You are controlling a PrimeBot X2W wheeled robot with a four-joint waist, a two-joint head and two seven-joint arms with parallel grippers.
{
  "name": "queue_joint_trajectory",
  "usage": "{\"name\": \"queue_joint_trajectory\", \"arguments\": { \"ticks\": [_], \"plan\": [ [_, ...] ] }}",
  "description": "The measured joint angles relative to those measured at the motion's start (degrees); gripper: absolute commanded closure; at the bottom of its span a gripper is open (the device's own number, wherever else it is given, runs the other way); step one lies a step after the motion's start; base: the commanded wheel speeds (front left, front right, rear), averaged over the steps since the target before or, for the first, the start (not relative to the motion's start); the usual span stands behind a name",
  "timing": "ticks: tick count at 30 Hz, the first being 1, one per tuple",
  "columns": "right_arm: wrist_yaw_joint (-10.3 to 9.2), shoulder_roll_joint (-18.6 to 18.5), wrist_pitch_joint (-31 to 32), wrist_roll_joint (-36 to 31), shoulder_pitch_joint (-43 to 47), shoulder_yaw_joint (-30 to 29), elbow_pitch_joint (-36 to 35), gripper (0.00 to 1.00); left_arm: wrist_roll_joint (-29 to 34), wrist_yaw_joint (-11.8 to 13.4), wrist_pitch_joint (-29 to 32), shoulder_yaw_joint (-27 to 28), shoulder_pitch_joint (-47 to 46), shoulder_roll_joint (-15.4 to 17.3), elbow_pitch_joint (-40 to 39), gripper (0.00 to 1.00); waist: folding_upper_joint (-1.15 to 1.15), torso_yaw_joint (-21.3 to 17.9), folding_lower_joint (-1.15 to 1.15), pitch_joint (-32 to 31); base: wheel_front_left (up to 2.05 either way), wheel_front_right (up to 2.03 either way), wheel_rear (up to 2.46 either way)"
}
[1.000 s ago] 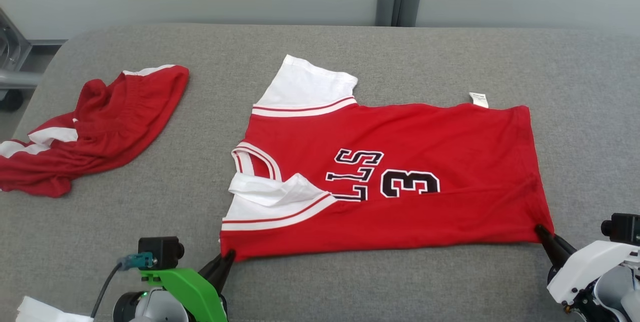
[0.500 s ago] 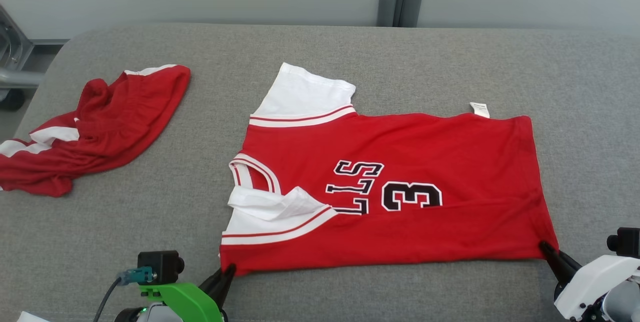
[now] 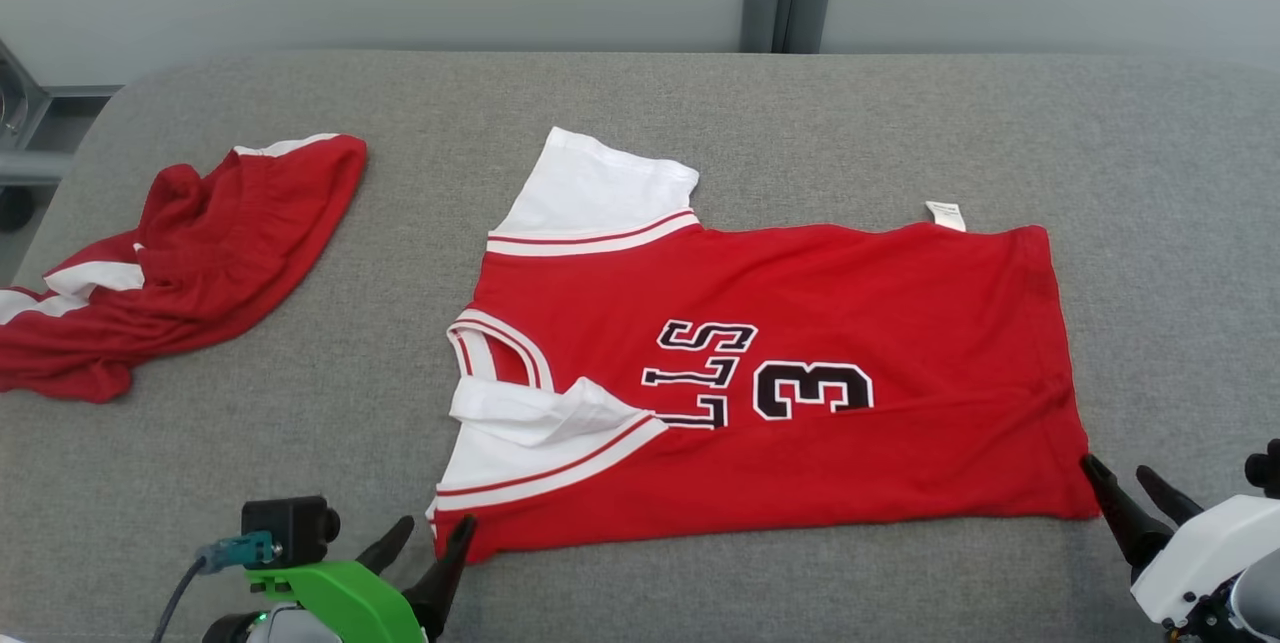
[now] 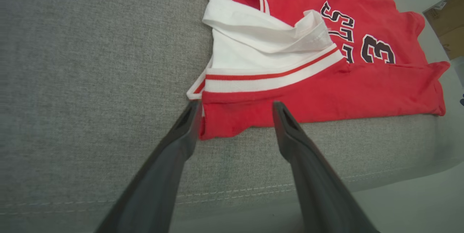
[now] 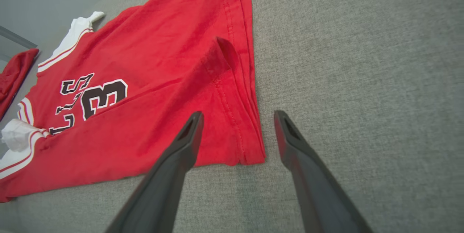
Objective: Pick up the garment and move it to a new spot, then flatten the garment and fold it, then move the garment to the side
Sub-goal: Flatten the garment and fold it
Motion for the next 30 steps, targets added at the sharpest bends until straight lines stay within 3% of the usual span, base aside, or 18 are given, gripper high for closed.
{"name": "queue_joint_trajectory", "arguments": {
  "ticks": [15,19,30],
  "plan": [
    [-3.0,-3.0,-3.2,-3.1,0.2,-3.0,-7.4,0.0,1.6,1.5,-2.3,3.9,-0.3,2.3,-7.3,0.0,0.0,-0.5,0.0,0.2,0.0,0.0,0.0],
    [-3.98,-3.0,-3.9,-3.8,-1.3,-3.4,-8.9,0.0,2.8,1.5,-2.2,4.2,-2.7,3.4,-9.4,0.0,0.0,-0.6,0.0,1.0,0.0,0.0,0.0],
    [-4.46,-2.8,-2.7,-1.6,-9.1,-5.2,-10.4,0.0,4.6,1.6,0.4,3.8,-11.7,4.2,-13.7,0.0,0.0,-1.2,0.0,5.5,0.0,0.0,0.0]
  ]
}}
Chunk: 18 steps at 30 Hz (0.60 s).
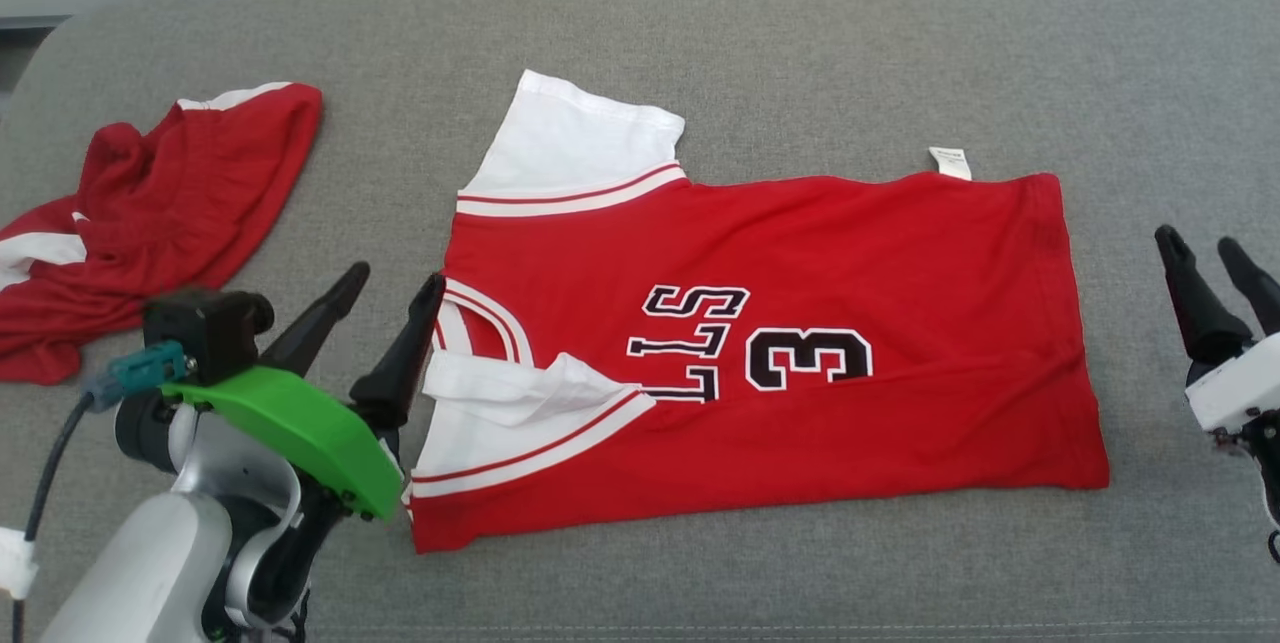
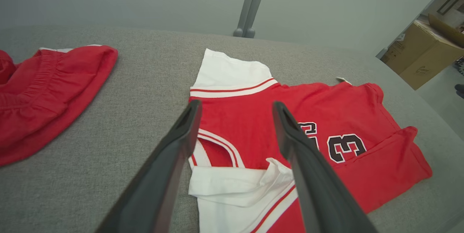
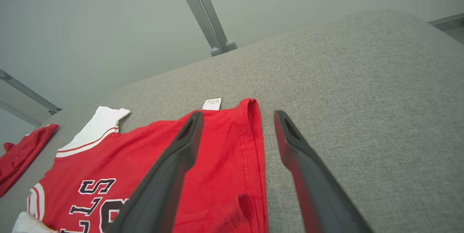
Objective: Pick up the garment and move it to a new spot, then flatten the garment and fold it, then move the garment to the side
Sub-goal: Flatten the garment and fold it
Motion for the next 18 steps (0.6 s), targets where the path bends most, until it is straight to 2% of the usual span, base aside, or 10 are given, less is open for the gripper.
{"name": "queue_joint_trajectory", "arguments": {
  "ticks": [8,11,18],
  "plan": [
    [-0.58,-0.3,2.9,2.5,-7.9,-1.7,0.5,0.0,0.5,-0.2,1.8,0.1,-7.9,-0.5,-0.8,0.0,0.0,-0.4,0.0,5.1,0.0,0.0,0.0],
    [-1.45,-0.8,4.4,2.9,-10.9,-2.0,1.3,0.0,0.8,-0.7,3.0,-0.6,-12.5,-1.1,-0.6,0.0,0.0,-0.6,0.0,7.9,0.0,0.0,0.0],
    [-1.56,-2.1,7.5,2.9,-16.6,-1.5,2.7,0.0,0.9,-1.8,5.6,-1.3,-20.7,-2.4,3.2,0.0,0.0,-0.5,0.0,13.0,0.0,0.0,0.0]
  ]
}}
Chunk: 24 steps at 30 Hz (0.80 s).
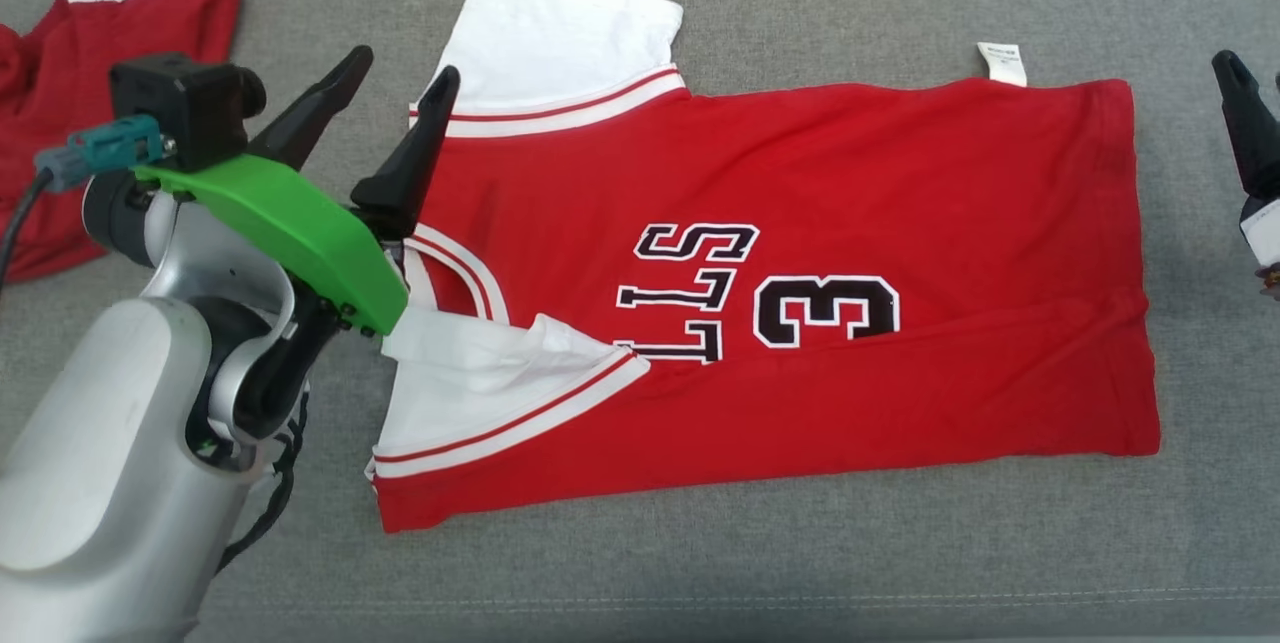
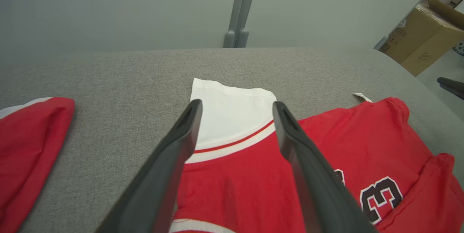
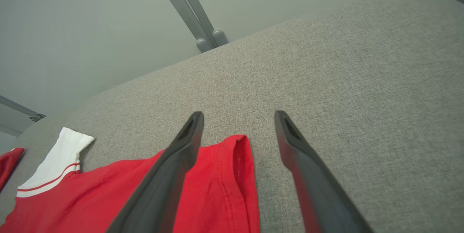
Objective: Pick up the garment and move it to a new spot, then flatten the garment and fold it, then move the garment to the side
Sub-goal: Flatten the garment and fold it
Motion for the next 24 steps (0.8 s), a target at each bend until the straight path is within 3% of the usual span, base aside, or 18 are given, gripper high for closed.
{"name": "queue_joint_trajectory", "arguments": {
  "ticks": [7,16,24],
  "plan": [
    [0.14,-0.2,2.9,0.0,-4.6,2.4,1.7,0.0,1.8,-1.0,2.2,-1.6,-5.7,-0.2,4.2,0.0,0.0,-0.3,0.0,4.6,0.0,0.0,0.0],
    [0.2,-0.3,5.6,-0.1,-8.3,3.6,4.1,0.0,3.2,-1.5,2.4,-2.5,-13.4,-3.9,10.7,0.0,0.0,-0.5,0.0,9.5,0.0,0.0,0.0],
    [1.81,1.1,6.6,-0.1,-12.9,6.2,5.0,0.0,4.8,-2.1,2.3,-1.8,-19.7,-4.0,18.1,0.0,0.0,-1.3,0.0,12.2,0.0,0.0,0.0]
  ]
}}
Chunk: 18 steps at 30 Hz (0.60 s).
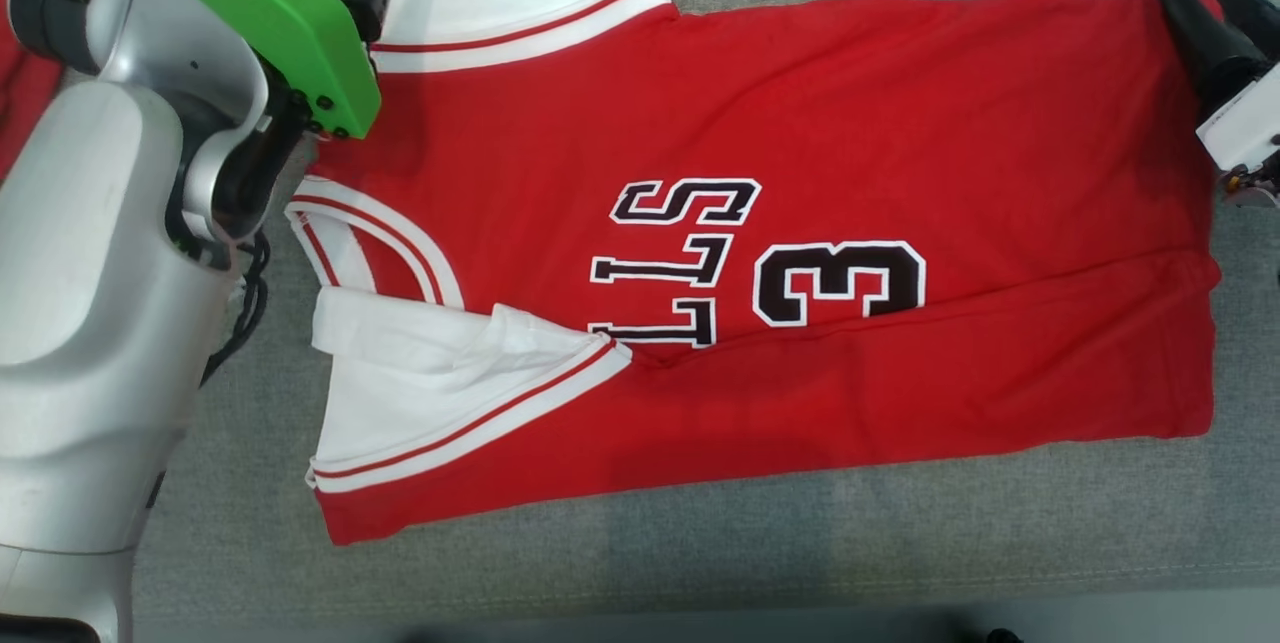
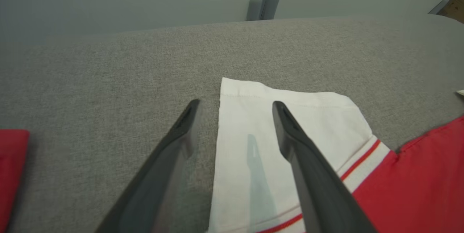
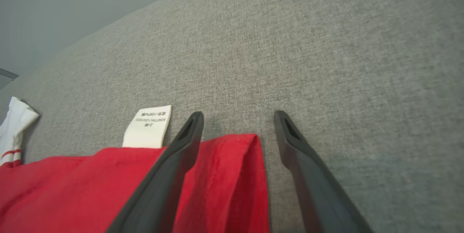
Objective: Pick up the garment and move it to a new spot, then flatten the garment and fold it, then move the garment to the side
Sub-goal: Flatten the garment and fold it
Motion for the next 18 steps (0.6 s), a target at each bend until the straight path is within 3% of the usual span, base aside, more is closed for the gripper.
{"name": "queue_joint_trajectory", "arguments": {
  "ticks": [8,18],
  "plan": [
    [1.98,2.4,0.5,0.0,-2.9,2.2,0.8,0.0,0.2,-1.9,1.3,0.3,-5.6,0.3,6.0,0.0,0.0,-2.8,0.0,1.4,0.0,0.0,0.0],
    [4.66,4.8,0.2,0.1,-5.8,3.7,2.1,0.0,0.4,-2.4,3.0,0.1,-9.0,0.7,14.1,0.0,0.0,-6.3,0.0,3.5,0.0,0.0,0.0]
  ]
}}
